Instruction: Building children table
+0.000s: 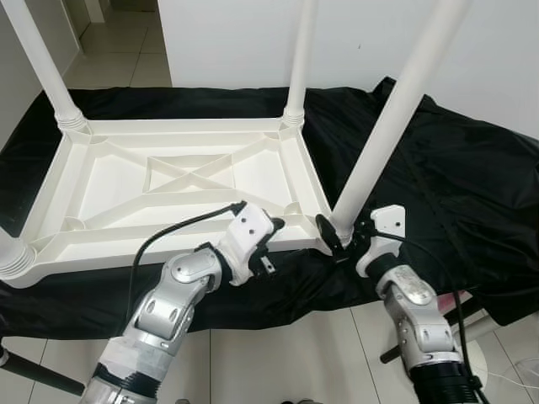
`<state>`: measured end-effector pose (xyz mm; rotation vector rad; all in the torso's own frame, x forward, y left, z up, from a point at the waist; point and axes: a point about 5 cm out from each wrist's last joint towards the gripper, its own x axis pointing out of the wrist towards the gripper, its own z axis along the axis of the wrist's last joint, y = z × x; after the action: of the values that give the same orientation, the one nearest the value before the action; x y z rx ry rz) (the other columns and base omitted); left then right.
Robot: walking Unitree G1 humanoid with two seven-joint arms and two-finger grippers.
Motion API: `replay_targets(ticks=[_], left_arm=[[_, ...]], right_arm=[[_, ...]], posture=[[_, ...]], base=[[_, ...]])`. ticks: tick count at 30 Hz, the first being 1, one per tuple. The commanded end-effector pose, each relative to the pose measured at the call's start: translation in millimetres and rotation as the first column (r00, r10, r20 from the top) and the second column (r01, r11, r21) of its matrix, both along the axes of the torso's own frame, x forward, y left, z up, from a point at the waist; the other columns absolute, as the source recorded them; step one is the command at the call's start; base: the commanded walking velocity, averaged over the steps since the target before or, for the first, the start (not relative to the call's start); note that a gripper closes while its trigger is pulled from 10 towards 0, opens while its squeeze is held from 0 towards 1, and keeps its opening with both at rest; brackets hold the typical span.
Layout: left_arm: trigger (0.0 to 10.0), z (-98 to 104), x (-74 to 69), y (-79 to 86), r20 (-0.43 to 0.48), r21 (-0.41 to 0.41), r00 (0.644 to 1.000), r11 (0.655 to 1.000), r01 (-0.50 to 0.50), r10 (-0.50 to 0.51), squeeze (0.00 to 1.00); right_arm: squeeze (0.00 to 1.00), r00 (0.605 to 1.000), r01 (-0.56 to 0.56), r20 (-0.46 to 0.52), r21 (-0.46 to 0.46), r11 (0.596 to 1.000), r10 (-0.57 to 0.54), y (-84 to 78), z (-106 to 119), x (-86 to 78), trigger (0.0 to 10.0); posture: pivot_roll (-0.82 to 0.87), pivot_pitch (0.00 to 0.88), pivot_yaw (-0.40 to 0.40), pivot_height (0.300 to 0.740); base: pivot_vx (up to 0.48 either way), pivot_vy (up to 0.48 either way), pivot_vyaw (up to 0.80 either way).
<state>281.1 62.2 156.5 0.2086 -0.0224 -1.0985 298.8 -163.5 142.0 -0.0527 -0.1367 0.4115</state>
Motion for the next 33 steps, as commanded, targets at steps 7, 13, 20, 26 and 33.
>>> replay_targets(ticks=[7, 13, 20, 26, 33], left_arm=[[10.0, -5, -3.5, -5.7, -0.007, 0.009, 1.0, 1.0, 0.01, -0.01, 0.0], [10.0, -7, -10.3, -12.2, -0.01, 0.003, 0.999, 1.0, 0.031, -0.031, 0.0], [10.0, -7, -12.7, -13.3, -0.014, -0.001, 1.0, 1.0, 0.028, -0.028, 0.0], [10.0, -7, -13.3, -13.2, -0.015, -0.001, 1.0, 1.0, 0.026, -0.026, 0.0], [10.0, -7, -12.1, -12.5, -0.015, 0.0, 1.0, 1.0, 0.021, -0.021, 0.0]], right_arm=[[0.0, 0.994, -0.107, 0.012, -0.053, 0.993, 0.108, -3.8, 2, 9.5, 10.0], [0.0, 0.986, -0.163, 0.008, -0.097, 0.982, 0.164, -4.4, 4, 20.4, 10.0], [0.0, 0.981, -0.194, -0.017, -0.13, 0.972, 0.194, -10.5, -2, 24.6, 3.3], [0.0, 0.978, -0.207, -0.025, -0.128, 0.97, 0.205, -12.8, -4, 24.7, 0.0], [0.0, 0.979, -0.201, -0.044, -0.107, 0.974, 0.197, -15.7, -8, 22.1, 3.1]], posture=[[-0.07, 0.046, -0.027, 0.74], [-0.07, 0.05, -0.031, 0.74], [-0.06, 0.057, -0.037, 0.74], [-0.06, 0.064, -0.036, 0.74], [-0.07, 0.074, -0.036, 0.74]], base=[[0.0, 0.0, 0.0], [0.0, 0.0, 0.0], [0.0, 0.0, 0.0], [0.0, 0.0, 0.0], [0.0, 0.0, 0.0]])
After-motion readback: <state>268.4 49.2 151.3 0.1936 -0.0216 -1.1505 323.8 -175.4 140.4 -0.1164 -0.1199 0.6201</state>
